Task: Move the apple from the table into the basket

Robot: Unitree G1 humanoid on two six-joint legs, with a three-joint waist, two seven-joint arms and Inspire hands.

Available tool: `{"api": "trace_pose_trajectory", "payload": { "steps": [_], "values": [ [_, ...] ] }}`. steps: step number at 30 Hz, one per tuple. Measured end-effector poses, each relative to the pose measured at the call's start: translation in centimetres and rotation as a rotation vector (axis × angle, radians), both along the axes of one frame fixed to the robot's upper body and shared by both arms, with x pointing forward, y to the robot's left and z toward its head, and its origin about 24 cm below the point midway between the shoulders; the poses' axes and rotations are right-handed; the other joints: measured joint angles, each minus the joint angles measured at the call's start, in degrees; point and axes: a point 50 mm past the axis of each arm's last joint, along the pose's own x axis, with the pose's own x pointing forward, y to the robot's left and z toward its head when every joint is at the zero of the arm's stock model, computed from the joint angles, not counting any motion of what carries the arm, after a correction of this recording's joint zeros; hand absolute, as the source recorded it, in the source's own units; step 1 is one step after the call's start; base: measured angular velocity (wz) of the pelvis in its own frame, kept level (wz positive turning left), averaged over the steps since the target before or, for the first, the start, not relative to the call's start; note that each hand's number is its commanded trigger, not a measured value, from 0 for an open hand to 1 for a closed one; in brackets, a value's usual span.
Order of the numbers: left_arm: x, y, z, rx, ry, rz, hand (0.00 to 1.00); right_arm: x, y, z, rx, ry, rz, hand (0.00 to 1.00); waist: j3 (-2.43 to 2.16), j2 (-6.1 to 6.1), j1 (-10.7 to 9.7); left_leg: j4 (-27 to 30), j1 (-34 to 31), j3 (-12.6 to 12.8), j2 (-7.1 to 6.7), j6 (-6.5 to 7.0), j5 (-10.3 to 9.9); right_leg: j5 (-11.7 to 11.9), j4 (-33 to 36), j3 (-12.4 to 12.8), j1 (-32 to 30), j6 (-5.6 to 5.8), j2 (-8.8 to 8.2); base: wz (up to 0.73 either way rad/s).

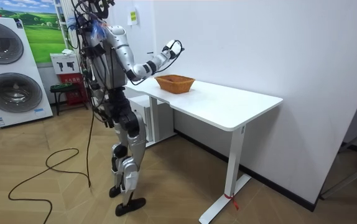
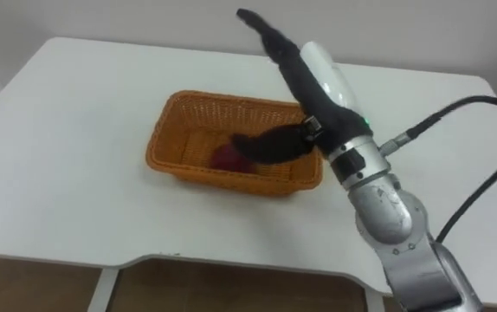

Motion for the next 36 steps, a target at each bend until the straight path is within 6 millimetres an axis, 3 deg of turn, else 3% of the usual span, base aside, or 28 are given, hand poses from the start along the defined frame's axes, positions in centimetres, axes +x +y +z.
{"api": "trace_pose_trajectory", "payload": {
  "steps": [5, 8, 10, 12, 16, 18, 21, 22, 25, 26, 27, 29, 32, 36],
  "values": [
    [-2.3, 0.5, 0.2, 0.032, 0.015, 0.08, 0.0, -1.1, -6.9, 2.5, 0.189, -0.224, -0.364, 0.0, -0.43, 0.61, -2.65, -0.07, 0.94, 1.19, 0.11, 0.0, 0.0, 0.01, -0.02, 0.87, 0.81, 0.01, 0.13, -0.06],
    [-3.3, 0.9, 0.4, 0.064, 0.013, 0.135, 0.0, -2.4, -10.0, 2.4, 0.24, -0.287, -0.556, 0.0, -0.59, 0.69, -4.09, -0.58, 1.52, 1.17, 0.18, -0.02, -0.01, 0.0, -0.03, 1.03, 0.83, 0.02, 0.21, -0.06],
    [-3.9, 1.2, 0.6, 0.092, 0.01, 0.185, 0.0, -4.1, -13.3, 1.9, 0.322, -0.338, -0.762, 0.0, -0.6, 0.59, -5.4, -0.86, 1.49, 1.22, 0.14, -0.01, -0.01, 0.0, 0.0, 1.29, 0.75, 0.02, 0.28, -0.07],
    [-4.2, 1.4, 0.7, 0.099, 0.009, 0.207, 0.0, -5.8, -15.3, 1.5, 0.39, -0.385, -0.908, 0.0, -0.96, 0.59, -5.84, -0.83, 1.13, 1.35, 0.14, -0.01, -0.01, 0.0, 0.02, 1.45, 0.22, 0.02, 0.33, -0.07],
    [-4.4, 1.8, 0.9, 0.126, -0.003, 0.231, 0.0, -9.1, -19.3, -1.1, 0.587, -0.397, -1.215, 0.0, -1.07, 0.34, -7.37, -0.86, 1.26, 2.07, 0.17, -0.01, -0.01, -0.01, 0.15, 2.03, -0.06, 0.02, 0.34, -0.08],
    [-4.3, 1.8, 1.0, 0.129, -0.011, 0.232, 0.0, -10.4, -20.3, -2.7, 0.657, -0.358, -1.315, 0.0, -1.04, 0.35, -7.51, -0.83, 1.08, 2.89, 0.28, 0.01, -0.03, -0.01, 0.09, 2.8, -0.29, 0.02, 0.4, -0.17],
    [-3.6, 1.9, 1.1, 0.14, -0.025, 0.236, 0.0, -12.1, -21.8, -6.9, 0.773, -0.2, -1.491, 0.0, -1.11, 0.03, -8.83, -0.75, 0.33, 3.06, 0.33, 0.04, -0.04, 0.08, 0.08, 3.11, -1.12, -0.06, 0.46, -0.04],
    [-3.3, 2.0, 1.1, 0.145, -0.031, 0.236, 0.0, -13.6, -22.3, -9.2, 0.791, -0.099, -1.58, 0.0, -1.17, -0.04, -8.72, -0.78, 0.48, 3.05, 0.31, 0.04, -0.03, 0.11, 0.09, 3.53, -0.92, -0.03, 0.56, 0.0],
    [-3.1, 2.0, 1.1, 0.157, -0.023, 0.24, 0.0, -17.7, -21.9, -16.0, 0.79, 0.247, -1.807, 0.0, -1.38, -0.35, -8.49, -0.83, 0.59, 3.07, 0.33, 0.05, -0.04, 0.11, 0.04, 3.68, -0.86, -0.03, 0.48, 0.0],
    [-3.1, 1.9, 1.0, 0.154, -0.014, 0.245, 0.0, -19.5, -21.0, -18.5, 0.806, 0.399, -1.867, 0.0, -1.4, -0.37, -8.53, -0.96, 0.56, 3.07, 0.35, 0.04, -0.04, 0.11, 0.06, 3.65, -0.91, -0.03, 0.47, -0.03],
    [-3.1, 1.8, 1.0, 0.152, -0.009, 0.246, 0.0, -20.4, -20.5, -19.6, 0.813, 0.471, -1.895, 0.0, -1.3, -0.1, -8.42, -1.02, 0.59, 3.07, 0.35, 0.04, -0.04, 0.11, 0.07, 3.68, -0.94, -0.03, 0.48, 0.0],
    [-3.0, 1.4, 0.8, 0.143, -0.001, 0.252, 0.0, -24.1, -17.8, -23.4, 0.825, 0.763, -1.961, 0.0, -1.34, 0.06, -8.25, -1.19, 0.74, 3.04, 0.37, 0.03, -0.06, 0.09, 0.02, 3.69, -0.84, -0.02, 0.5, 0.0],
    [-3.0, 1.0, 0.6, 0.129, 0.013, 0.251, 0.0, -26.8, -14.5, -26.0, 0.819, 1.052, -1.915, 0.0, -0.89, 0.73, -7.99, -1.2, 0.59, 3.6, 0.46, 0.01, -0.09, 0.08, 0.17, 4.13, -1.25, -0.05, 0.54, -0.07],
    [-3.0, 0.7, 0.5, 0.102, 0.022, 0.248, 0.0, -28.1, -12.4, -27.5, 0.696, 1.33, -1.713, 0.0, -0.63, 1.09, -6.73, -1.42, 0.64, 4.33, 0.59, 0.04, -0.25, 0.07, 0.03, 4.41, -1.6, -0.09, 0.58, -0.12]
  ]
}}
